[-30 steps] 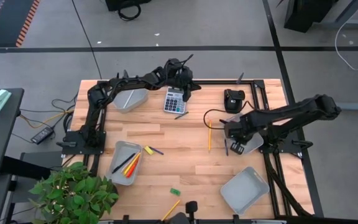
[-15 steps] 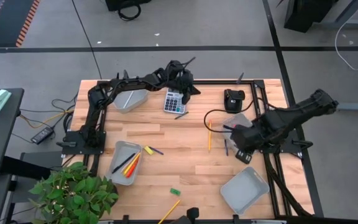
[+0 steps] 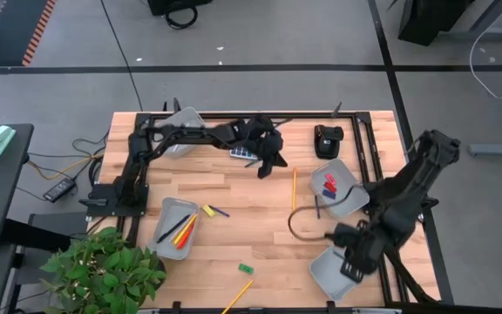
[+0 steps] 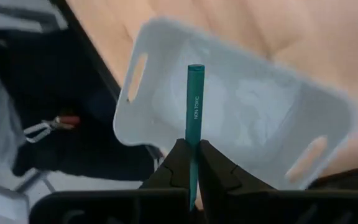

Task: Sort crayons/erasers/pens/pencils in bins
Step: Put the bottom green crayon into the bottom right gray bin, then put the top yellow pencil into the top left gray bin

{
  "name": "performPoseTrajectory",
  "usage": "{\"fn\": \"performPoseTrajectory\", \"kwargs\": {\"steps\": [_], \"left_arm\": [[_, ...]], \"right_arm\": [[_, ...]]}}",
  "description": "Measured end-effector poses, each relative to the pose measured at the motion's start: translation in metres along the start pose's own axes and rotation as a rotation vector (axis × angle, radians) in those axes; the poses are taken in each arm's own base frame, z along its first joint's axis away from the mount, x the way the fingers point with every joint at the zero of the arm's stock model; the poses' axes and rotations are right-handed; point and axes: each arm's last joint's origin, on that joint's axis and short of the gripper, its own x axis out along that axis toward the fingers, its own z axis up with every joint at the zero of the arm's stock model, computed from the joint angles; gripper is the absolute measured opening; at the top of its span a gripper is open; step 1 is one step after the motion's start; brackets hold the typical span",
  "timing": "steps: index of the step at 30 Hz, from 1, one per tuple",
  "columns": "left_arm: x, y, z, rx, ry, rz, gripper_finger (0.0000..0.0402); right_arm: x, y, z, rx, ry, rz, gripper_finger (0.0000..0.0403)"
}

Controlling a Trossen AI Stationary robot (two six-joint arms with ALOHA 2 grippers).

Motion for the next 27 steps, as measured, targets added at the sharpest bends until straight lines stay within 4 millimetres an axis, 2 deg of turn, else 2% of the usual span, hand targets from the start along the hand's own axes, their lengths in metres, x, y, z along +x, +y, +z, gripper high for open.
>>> {"fn": "performPoseTrajectory", "kwargs": {"steps": [6,16,21,24,27], "left_arm": [[0.001,0.001,0.003,0.022,-0.024,0.062,0.0020],[-0.017,0.029,0.011,-0.012,-0.089,0.128,0.0021],[-0.019,0.032,0.009,-0.077,-0.073,0.131,0.0026],[-0.016,0.025,0.001,-0.090,0.017,0.108,0.0028],[-0.011,0.015,-0.010,-0.109,0.134,0.075,0.0027]], "right_arm": [[0.030,0.023,-0.015,-0.015,0.030,0.046,0.0020],[0.051,0.023,-0.027,0.018,0.045,-0.061,0.0033],[0.050,0.021,-0.021,0.080,0.017,-0.081,0.0101],[0.049,0.018,-0.015,0.106,0.008,-0.098,0.0148],[0.048,0.016,-0.008,0.123,0.019,-0.121,0.0178]]}}
